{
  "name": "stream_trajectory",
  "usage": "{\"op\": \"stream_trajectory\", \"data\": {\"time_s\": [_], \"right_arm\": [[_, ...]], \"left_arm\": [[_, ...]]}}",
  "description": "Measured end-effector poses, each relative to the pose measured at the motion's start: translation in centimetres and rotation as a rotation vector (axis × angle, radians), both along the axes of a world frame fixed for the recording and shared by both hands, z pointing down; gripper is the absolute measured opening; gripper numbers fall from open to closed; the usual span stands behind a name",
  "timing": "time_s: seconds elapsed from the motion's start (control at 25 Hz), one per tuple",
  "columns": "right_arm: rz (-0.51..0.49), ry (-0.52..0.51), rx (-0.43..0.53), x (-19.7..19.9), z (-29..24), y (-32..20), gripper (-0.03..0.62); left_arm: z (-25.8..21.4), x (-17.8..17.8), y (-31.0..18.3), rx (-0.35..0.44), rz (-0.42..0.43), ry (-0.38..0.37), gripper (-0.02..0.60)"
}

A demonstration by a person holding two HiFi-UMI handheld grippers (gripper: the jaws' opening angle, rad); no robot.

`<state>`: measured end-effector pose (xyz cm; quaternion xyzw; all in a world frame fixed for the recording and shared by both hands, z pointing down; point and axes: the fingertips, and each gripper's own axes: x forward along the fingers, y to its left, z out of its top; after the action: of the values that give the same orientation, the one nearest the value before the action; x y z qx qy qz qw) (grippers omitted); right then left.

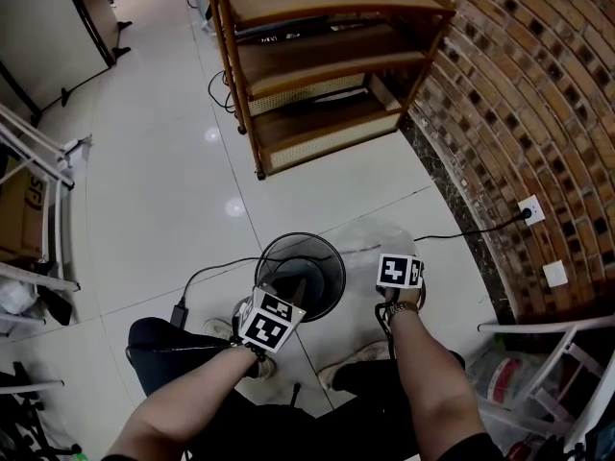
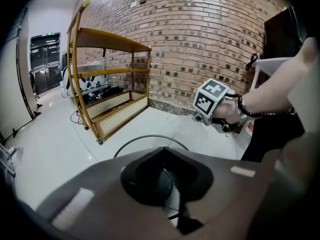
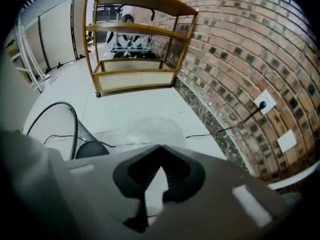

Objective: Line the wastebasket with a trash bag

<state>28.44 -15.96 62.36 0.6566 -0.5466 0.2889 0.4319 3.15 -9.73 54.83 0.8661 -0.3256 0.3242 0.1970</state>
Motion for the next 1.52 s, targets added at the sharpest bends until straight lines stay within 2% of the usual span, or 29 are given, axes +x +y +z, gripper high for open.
{"op": "stream_trajectory", "data": {"time_s": [0.52, 0.68, 0.92, 1.04, 1.28, 1.52], "right_arm": [[0.016, 0.030, 0.113, 3.4, -10.2, 0.9, 0.003], [0.008, -0.012, 0.159, 3.3, -13.3, 0.9, 0.003], [-0.039, -0.013, 0.232, 2.6, -18.5, 0.9, 0.003], [-0.064, -0.026, 0.274, 2.0, -21.2, 0.7, 0.003], [-0.115, -0.058, 0.364, 0.3, -26.8, 0.5, 0.003], [-0.182, -0.079, 0.430, -2.2, -31.5, 0.3, 0.003]], "left_arm": [[-3.8, 1.4, 0.5, 0.047, 0.000, 0.057, 0.003], [-4.7, 1.9, 0.7, 0.048, -0.001, 0.082, 0.003], [-5.8, 2.5, 1.5, 0.029, -0.012, 0.124, 0.003], [-6.3, 3.0, 1.7, -0.002, -0.025, 0.171, 0.007], [-6.6, 3.9, 1.7, -0.084, -0.065, 0.286, 0.099], [-6.1, 3.9, 2.0, -0.227, -0.150, 0.400, 0.172]]}}
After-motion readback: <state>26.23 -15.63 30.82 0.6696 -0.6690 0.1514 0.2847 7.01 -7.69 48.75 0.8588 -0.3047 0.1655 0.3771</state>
